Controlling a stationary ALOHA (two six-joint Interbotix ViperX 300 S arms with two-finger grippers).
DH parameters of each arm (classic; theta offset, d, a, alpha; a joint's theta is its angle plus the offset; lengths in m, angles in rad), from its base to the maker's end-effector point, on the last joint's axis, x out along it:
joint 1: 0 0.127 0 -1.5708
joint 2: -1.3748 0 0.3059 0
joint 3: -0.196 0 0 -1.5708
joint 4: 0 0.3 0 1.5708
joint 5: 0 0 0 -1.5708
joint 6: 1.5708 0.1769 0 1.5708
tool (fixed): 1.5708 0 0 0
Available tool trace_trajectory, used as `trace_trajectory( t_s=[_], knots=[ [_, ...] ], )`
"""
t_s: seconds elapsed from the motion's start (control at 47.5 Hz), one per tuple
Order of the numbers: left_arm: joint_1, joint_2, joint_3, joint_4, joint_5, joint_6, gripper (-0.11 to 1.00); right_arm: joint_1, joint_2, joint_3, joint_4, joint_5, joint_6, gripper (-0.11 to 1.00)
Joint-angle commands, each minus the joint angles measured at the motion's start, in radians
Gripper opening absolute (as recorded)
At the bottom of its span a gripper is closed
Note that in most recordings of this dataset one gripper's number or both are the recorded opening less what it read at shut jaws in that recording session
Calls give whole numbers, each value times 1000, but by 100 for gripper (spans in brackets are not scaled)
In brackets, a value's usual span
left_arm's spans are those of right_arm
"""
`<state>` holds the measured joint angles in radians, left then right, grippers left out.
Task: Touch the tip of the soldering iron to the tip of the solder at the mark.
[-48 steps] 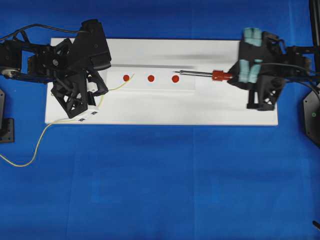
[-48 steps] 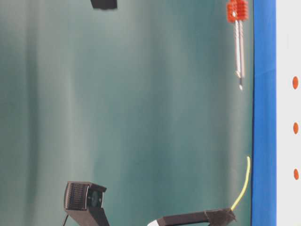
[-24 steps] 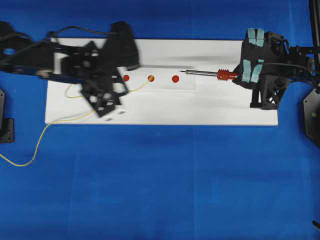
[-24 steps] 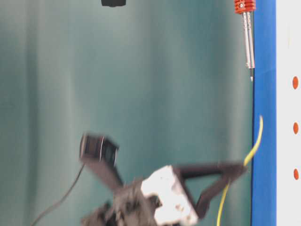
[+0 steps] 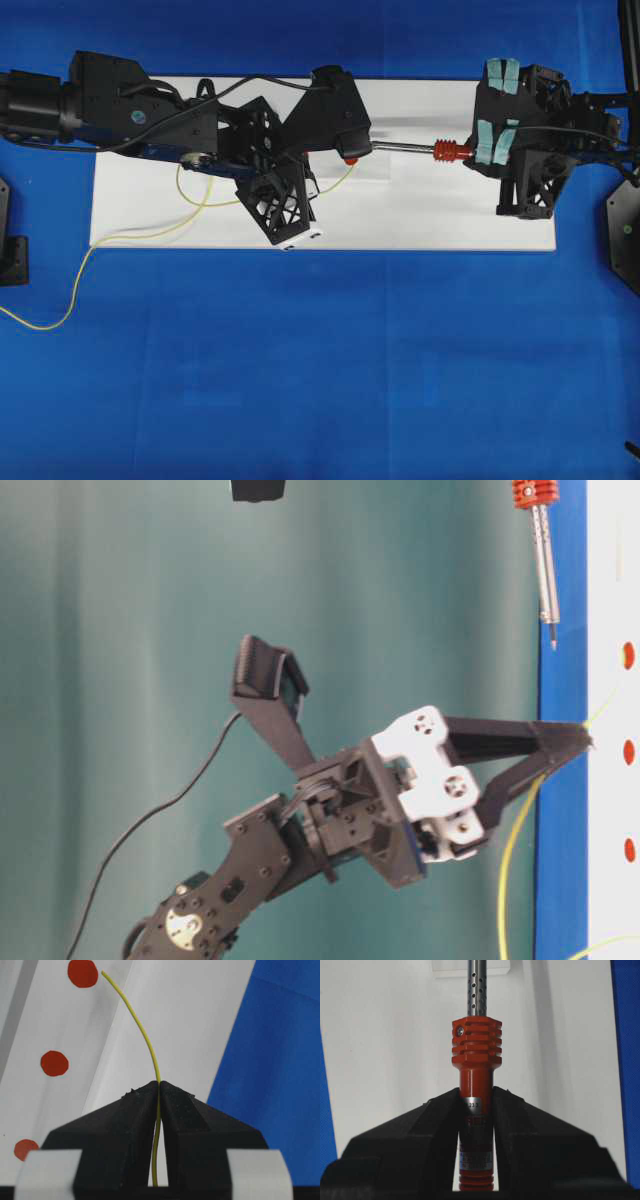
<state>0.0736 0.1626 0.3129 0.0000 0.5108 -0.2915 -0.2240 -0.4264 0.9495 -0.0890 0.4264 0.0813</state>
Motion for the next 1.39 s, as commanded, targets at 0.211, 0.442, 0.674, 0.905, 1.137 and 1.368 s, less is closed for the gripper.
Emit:
trace_trajectory(
  t_s=[0.211, 0.442, 0.674, 0.905, 1.137, 1.368],
  knots=[
    [9, -2, -17, 2, -2, -11, 1, -3, -3, -21, -3, -5, 2, 6],
    [11, 0, -18, 2, 3, -12, 1, -2, 3, -20, -2, -3, 2, 6],
    [11, -2, -20, 2, 3, -12, 1, -3, 57, -26, -2, -8, 2, 6],
    [11, -2, -20, 2, 2, -12, 1, -2, 101, -35, 2, -21, 2, 6],
    [11, 0, -20, 2, 2, -12, 1, -2, 132, -37, 2, -46, 2, 6],
    [11, -2, -20, 2, 2, -12, 1, 2, 149, -38, 2, -54, 2, 6]
  ],
)
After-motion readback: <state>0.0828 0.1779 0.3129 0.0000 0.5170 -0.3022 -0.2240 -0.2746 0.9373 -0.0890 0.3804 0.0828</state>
